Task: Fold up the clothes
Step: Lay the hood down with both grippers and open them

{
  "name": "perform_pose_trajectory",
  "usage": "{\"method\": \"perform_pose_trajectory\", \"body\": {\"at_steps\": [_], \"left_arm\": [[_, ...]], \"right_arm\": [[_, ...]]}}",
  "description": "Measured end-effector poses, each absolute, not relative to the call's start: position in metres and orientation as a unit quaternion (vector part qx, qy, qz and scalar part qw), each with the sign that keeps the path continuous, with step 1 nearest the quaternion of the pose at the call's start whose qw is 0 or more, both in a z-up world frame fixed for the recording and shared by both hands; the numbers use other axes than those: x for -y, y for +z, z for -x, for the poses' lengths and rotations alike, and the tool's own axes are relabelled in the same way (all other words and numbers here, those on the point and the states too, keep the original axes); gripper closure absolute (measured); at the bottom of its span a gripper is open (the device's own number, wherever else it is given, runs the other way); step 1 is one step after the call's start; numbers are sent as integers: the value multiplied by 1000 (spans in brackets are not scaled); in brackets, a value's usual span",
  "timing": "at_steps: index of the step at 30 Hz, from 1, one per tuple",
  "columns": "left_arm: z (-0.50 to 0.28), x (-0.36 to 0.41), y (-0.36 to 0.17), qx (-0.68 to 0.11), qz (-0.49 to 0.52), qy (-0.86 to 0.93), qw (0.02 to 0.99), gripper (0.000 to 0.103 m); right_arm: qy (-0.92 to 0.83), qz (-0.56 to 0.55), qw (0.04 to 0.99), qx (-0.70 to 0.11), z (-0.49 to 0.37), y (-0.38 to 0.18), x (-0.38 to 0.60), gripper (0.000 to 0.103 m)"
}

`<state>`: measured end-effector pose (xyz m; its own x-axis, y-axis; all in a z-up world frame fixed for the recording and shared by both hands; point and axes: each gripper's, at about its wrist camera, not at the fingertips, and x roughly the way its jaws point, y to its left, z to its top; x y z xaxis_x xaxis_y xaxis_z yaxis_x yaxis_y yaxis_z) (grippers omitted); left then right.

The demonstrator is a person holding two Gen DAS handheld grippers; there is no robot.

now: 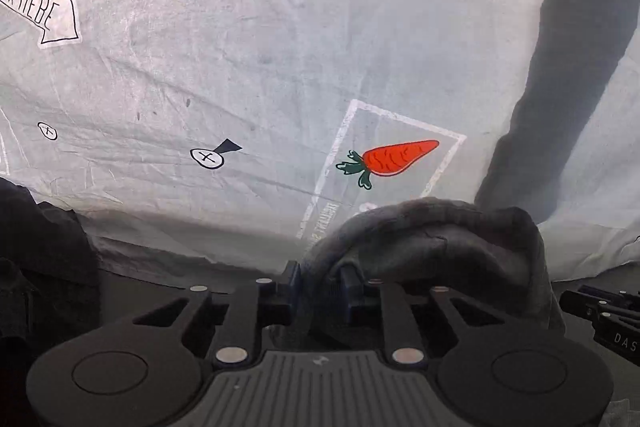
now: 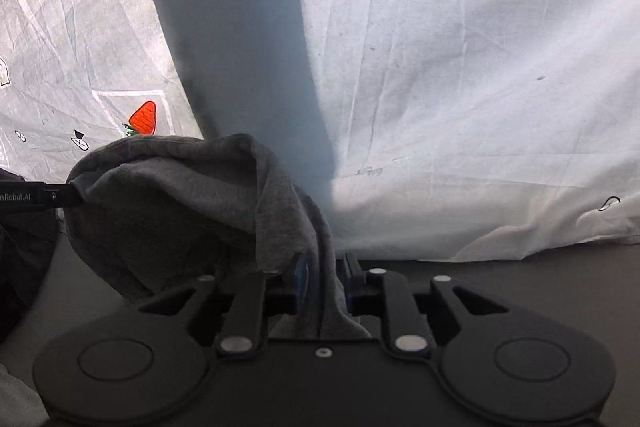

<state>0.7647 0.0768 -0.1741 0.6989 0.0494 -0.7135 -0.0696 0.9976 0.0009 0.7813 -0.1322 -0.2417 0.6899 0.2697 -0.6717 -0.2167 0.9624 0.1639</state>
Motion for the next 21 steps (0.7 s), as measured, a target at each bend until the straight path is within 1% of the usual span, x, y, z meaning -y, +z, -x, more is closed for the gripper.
{"method": "perform_pose_trajectory", "body": {"at_steps": [1,2,3,4,8,13,16,18,19,20,21], "left_arm": [[-752,-80,-180,-391,25,32,920,67],[-738,-83,-186,-394,38,33,918,57],[-721,-88,-190,-402,50,35,914,48],[-703,-93,-195,-410,61,38,909,45],[-628,-115,-211,-447,105,53,887,44],[-520,-137,-231,-498,122,88,854,44],[-468,-138,-234,-516,121,89,843,44],[-436,-135,-232,-523,112,89,840,43],[-422,-132,-231,-526,107,87,840,42],[-411,-128,-230,-528,102,84,839,40],[-400,-126,-229,-531,100,80,838,39]], "right_arm": [[129,-39,919,-370,-772,-245,139,67],[122,-44,921,-366,-760,-248,147,55],[113,-49,923,-365,-745,-249,158,53],[104,-54,924,-365,-729,-251,168,52],[74,-90,913,-391,-657,-265,208,52],[57,-70,899,-429,-559,-267,232,52],[43,-66,889,-450,-511,-269,238,49],[44,-63,887,-456,-484,-268,239,43],[47,-57,887,-456,-468,-266,237,37],[52,-46,888,-455,-454,-265,233,34],[58,-35,888,-455,-441,-263,229,33]]}}
